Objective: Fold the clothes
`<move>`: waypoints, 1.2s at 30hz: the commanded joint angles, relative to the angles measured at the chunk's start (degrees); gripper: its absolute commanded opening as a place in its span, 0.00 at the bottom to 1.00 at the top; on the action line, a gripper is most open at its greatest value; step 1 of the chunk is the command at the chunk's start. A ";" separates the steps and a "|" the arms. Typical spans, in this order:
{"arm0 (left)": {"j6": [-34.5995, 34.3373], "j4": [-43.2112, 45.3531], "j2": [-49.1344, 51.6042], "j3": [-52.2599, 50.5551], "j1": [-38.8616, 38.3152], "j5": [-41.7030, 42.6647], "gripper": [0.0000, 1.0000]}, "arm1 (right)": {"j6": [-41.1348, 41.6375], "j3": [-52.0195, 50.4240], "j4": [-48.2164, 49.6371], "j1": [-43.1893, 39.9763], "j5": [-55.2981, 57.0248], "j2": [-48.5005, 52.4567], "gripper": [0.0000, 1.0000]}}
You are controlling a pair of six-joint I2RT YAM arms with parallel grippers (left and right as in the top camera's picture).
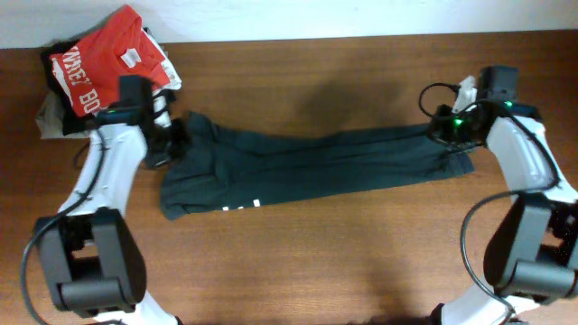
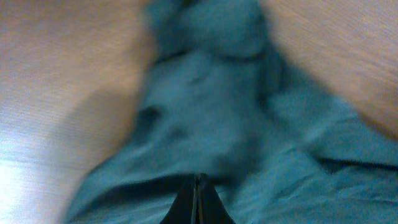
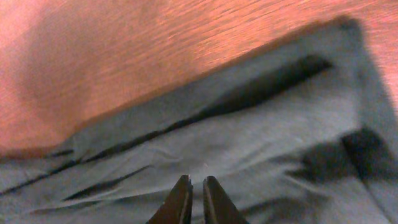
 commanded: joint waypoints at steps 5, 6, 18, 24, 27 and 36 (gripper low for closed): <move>0.83 6.10 11.91 0.37 -5.84 -0.39 0.01 | -0.55 0.59 2.62 1.46 6.23 7.93 0.05; 0.83 6.69 12.94 0.37 -5.44 -0.50 0.01 | -0.52 0.59 2.97 1.46 7.69 8.70 0.05; -0.26 3.98 15.87 0.39 6.23 -13.81 0.01 | 6.05 0.50 -0.46 1.46 18.60 13.27 0.04; 1.49 -0.72 15.32 4.83 10.36 -13.53 0.01 | 7.28 0.81 -2.54 1.46 18.75 6.51 0.05; 1.46 -6.56 13.73 10.12 9.40 -8.96 0.01 | 6.75 4.04 -3.48 0.74 18.82 1.03 0.84; 1.44 -9.92 13.62 9.86 9.40 -8.59 0.99 | -14.19 6.16 -2.10 -21.66 -7.10 6.73 0.99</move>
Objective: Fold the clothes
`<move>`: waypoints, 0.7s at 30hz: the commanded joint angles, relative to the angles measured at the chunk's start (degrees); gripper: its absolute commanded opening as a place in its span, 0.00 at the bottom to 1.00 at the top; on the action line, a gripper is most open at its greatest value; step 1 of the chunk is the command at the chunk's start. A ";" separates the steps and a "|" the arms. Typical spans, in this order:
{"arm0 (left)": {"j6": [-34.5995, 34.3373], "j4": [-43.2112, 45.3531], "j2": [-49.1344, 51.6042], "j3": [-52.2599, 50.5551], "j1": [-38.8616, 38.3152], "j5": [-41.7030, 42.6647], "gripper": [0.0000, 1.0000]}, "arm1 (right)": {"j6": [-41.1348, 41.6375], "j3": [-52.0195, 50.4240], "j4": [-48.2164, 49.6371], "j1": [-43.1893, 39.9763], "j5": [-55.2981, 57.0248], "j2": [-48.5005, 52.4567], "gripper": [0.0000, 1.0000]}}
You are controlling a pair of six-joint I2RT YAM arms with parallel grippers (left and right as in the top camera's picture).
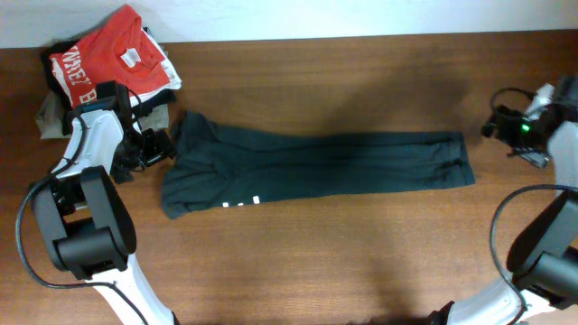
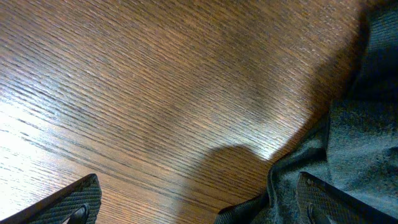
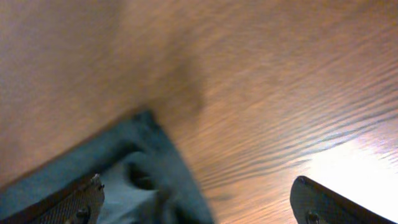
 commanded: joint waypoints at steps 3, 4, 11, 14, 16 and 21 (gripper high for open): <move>0.37 -1.51 -0.85 0.28 0.09 0.66 0.99 | -12.61 0.63 -0.02 -3.45 -15.93 8.63 0.99; 0.39 -1.75 -0.85 0.28 0.09 0.66 0.99 | -14.58 0.63 -0.04 -3.41 -17.55 9.66 0.99; 0.37 -1.84 -0.85 0.28 0.04 2.60 0.99 | -16.17 -0.28 -2.45 -0.52 -22.73 13.75 0.99; 0.39 -2.01 -0.85 0.24 0.02 2.58 0.99 | -16.13 -0.33 -2.91 3.45 -21.73 16.52 0.99; 0.39 -2.01 -0.85 0.24 0.04 2.58 0.99 | -16.02 -0.33 -3.28 5.35 -19.45 17.22 0.90; 0.39 -1.99 -0.85 0.24 0.04 2.58 0.99 | -14.88 -0.24 -3.96 5.64 -17.53 17.20 0.51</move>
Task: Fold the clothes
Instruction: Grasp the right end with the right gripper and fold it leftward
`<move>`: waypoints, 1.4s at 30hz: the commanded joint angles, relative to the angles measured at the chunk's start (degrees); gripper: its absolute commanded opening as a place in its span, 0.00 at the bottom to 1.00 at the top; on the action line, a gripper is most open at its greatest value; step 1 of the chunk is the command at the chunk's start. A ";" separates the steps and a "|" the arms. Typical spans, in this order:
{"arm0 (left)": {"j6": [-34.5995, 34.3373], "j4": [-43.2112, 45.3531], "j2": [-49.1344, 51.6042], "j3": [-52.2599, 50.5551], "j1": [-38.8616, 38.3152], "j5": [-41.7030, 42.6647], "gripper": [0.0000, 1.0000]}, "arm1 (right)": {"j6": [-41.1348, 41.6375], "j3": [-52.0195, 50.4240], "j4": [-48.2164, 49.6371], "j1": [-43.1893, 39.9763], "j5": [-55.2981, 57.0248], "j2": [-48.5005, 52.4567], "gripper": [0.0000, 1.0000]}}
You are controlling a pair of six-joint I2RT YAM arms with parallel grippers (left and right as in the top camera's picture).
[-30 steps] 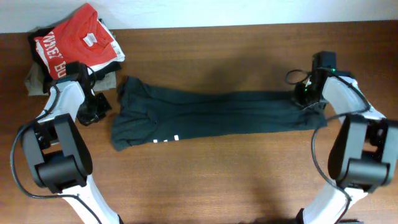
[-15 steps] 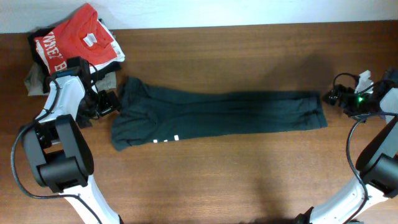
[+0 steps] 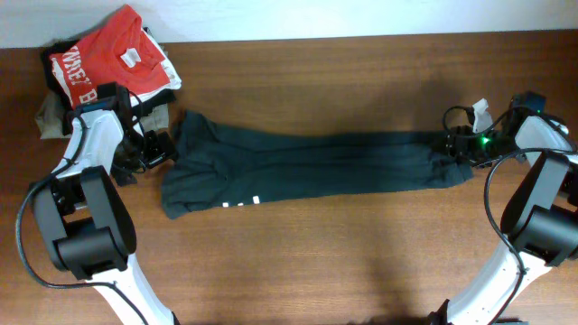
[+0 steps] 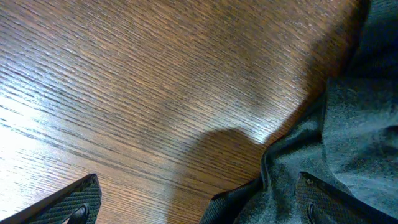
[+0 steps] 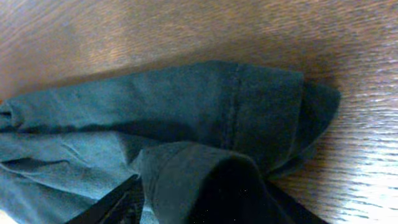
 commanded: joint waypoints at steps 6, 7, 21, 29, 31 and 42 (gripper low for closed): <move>0.31 -0.07 -0.85 0.24 0.02 0.46 0.99 | 8.00 4.90 -6.93 0.76 10.97 -0.26 0.04; 0.31 -0.07 -0.85 0.24 0.02 0.46 0.99 | 8.00 6.69 -8.81 1.16 10.93 -1.07 0.04; 0.28 2.27 -0.85 -2.01 0.02 0.48 0.99 | 28.02 11.15 -11.50 33.03 15.50 -6.36 0.04; 0.28 2.27 -0.85 -2.03 0.02 0.48 0.99 | 32.44 11.08 -6.19 42.56 16.81 -4.37 0.11; 0.28 2.27 -0.85 -2.03 0.02 0.48 0.99 | 32.44 11.08 -6.08 43.19 16.76 -4.37 0.59; 0.28 2.27 -0.85 -2.03 0.02 0.94 0.99 | 29.81 15.69 -12.20 38.88 15.06 -4.37 0.44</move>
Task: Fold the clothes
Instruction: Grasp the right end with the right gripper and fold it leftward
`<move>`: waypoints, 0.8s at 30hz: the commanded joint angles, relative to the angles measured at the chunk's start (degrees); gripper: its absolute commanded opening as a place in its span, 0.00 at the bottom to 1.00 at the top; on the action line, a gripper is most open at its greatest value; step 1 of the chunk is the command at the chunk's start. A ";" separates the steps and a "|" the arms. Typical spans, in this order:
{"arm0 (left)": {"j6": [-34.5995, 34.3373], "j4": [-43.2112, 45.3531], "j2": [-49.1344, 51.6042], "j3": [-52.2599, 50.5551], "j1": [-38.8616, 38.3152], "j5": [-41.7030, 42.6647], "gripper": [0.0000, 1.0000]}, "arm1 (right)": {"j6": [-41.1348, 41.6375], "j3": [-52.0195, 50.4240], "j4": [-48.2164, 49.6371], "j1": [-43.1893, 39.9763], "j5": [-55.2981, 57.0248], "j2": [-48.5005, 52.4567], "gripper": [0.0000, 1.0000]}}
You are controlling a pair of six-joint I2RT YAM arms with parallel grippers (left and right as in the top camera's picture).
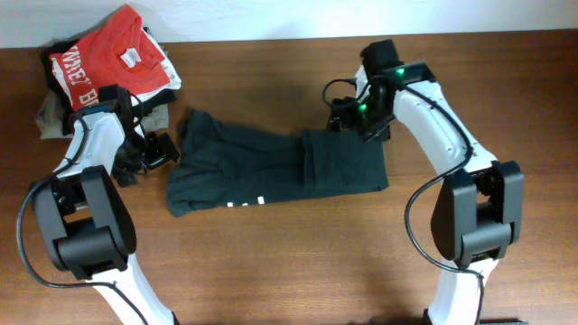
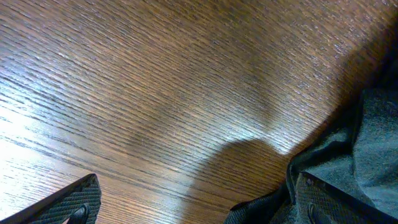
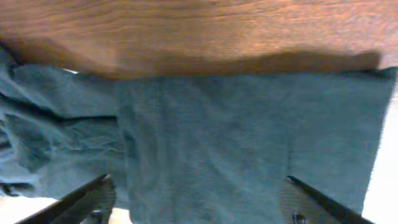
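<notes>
A dark green garment point(image 1: 253, 167) lies flat across the middle of the table, its right part doubled over into a top layer point(image 1: 343, 162). My right gripper point(image 1: 363, 122) hovers open over that layer's far edge. In the right wrist view its fingers point(image 3: 93, 200) stand wide apart over the cloth point(image 3: 249, 137), holding nothing. My left gripper point(image 1: 152, 152) is open at the garment's left edge. In the left wrist view one fingertip overlaps the cloth edge point(image 2: 373, 143), and bare wood fills the space between the fingers.
A pile of clothes topped by a red shirt point(image 1: 108, 54) sits at the table's back left corner, just behind my left arm. Brown wooden table point(image 1: 289, 262) stretches in front of the garment and to its right.
The garment's right end, then at the far right with my right gripper on it, now lies folded over to the left. My right gripper is open above the fold. The left gripper has barely moved.
First both grippers were shut on the ends of the stretched garment. Then it lay flat at full length, with both grippers open and off it. Then my right gripper was at the right end with cloth bunched there. Now that end lies folded leftward.
</notes>
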 commanded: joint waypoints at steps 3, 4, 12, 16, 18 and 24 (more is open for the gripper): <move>0.28 0.09 -0.85 -0.50 0.02 1.07 0.99 | 0.37 -2.62 1.77 4.94 -0.33 1.25 0.04; 0.28 0.09 -0.85 -0.50 0.02 1.07 0.99 | 1.46 -3.87 2.97 5.95 -0.13 1.46 0.04; 0.28 0.07 -0.85 -0.50 0.02 1.07 0.99 | 6.71 -7.58 14.80 11.19 -1.55 8.13 0.04; 0.31 0.02 -0.85 -0.50 0.02 1.07 0.99 | 5.97 2.69 3.65 7.32 5.92 5.60 0.33; 0.28 0.04 -0.85 -0.50 0.02 1.07 0.99 | 4.63 11.54 -3.74 2.27 7.19 4.85 0.77; 6.16 0.39 -0.85 -0.50 0.04 10.01 0.99 | 1.55 19.63 -8.55 -20.61 12.57 4.90 0.99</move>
